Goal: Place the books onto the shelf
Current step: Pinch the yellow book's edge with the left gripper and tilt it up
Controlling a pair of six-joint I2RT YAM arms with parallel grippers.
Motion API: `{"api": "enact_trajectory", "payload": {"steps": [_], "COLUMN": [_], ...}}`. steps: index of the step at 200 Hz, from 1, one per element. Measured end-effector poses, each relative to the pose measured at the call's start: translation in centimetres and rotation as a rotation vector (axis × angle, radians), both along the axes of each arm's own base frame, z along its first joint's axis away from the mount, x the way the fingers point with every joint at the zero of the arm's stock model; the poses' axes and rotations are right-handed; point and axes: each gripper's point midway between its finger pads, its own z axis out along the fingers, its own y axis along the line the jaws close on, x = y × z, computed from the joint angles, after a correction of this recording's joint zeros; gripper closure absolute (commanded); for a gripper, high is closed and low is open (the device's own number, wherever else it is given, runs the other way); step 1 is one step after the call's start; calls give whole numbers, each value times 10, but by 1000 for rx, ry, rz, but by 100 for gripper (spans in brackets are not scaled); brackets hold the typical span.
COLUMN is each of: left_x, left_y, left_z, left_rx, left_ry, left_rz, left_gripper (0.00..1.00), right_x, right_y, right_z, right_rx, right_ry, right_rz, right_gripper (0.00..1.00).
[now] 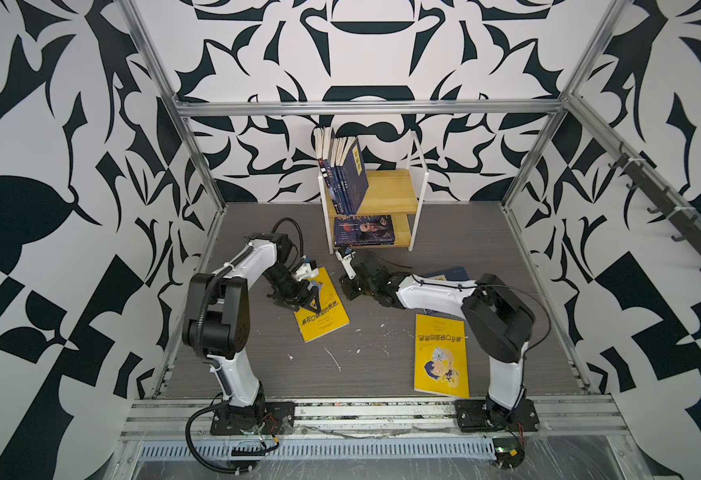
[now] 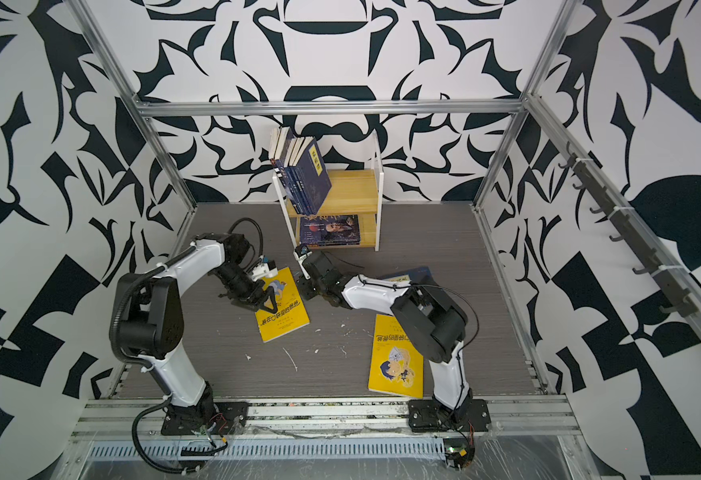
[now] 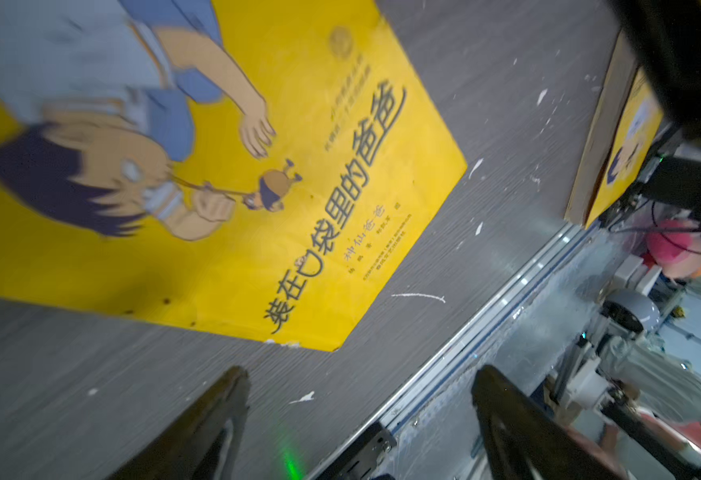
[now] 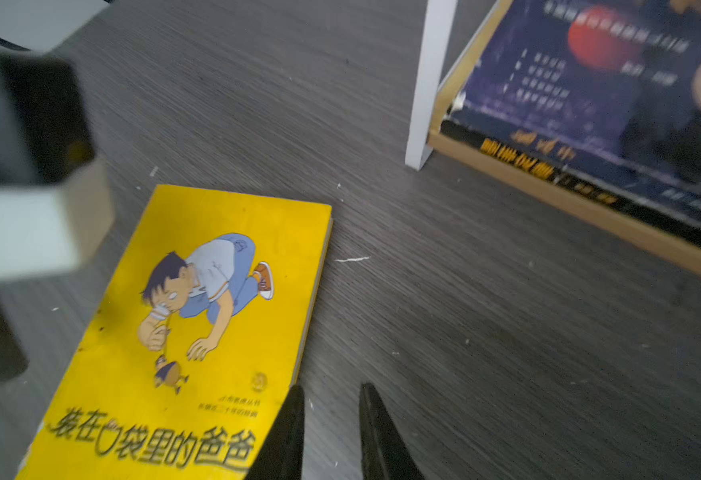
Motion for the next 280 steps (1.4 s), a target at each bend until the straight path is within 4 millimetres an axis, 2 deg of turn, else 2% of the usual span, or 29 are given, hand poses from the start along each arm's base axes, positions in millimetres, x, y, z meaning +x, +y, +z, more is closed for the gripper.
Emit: {"api": "enact_trajectory", "payload": {"steps": [21,42,57,79,91,107,130,146,185,189,201,212,228,253,280], "left_x": [33,71,95,132,149,163,165,162,145,141,129,128,127,126,126], "left_y": [10,22,27,27,25,24,20,17,-3,-6,-10,-12,-12,-2,3], "left_z": [20,30,31,21,11,-8,-34,-42,-46,-47,-52,-55,-55,-55,-46], "left_rx": [2,11,11,8,7,6,-4,-10,-48,-53,-59,-58,-64,-52,-41], "left_ry": [-139,-276,-347,-416,-434,-433,-393,-376,-337,-326,-289,-299,-307,-334,-366], "left_rz": [50,90,92,64,45,25,2,-13,-73,-80,-96,-113,-119,-100,-78], "left_gripper": [6,5,5,7,7,10,12,13,14,18,21,23,25,31,40], "right_x": [-25,-61,-99,-146,-165,-177,-177,-175,-156,-153,-143,-140,-137,-130,-111], "right_y": [8,34,58,87,94,91,84,80,60,58,52,47,46,40,17], "right_z": [24,28,16,-9,-23,-39,-47,-50,-68,-71,-77,-81,-81,-81,-81], "right_rx": [-11,-48,-101,-168,-190,-219,-234,-242,-280,-282,-287,-284,-272,-255,-272], "right_ry": [-72,-130,-154,-157,-137,-93,-45,-35,-6,-4,-3,14,16,20,7], "right_rz": [80,213,352,528,592,641,649,637,542,529,490,473,458,429,364], "right_gripper": [66,63,63,72,76,79,84,84,85,85,86,86,87,88,89]}}
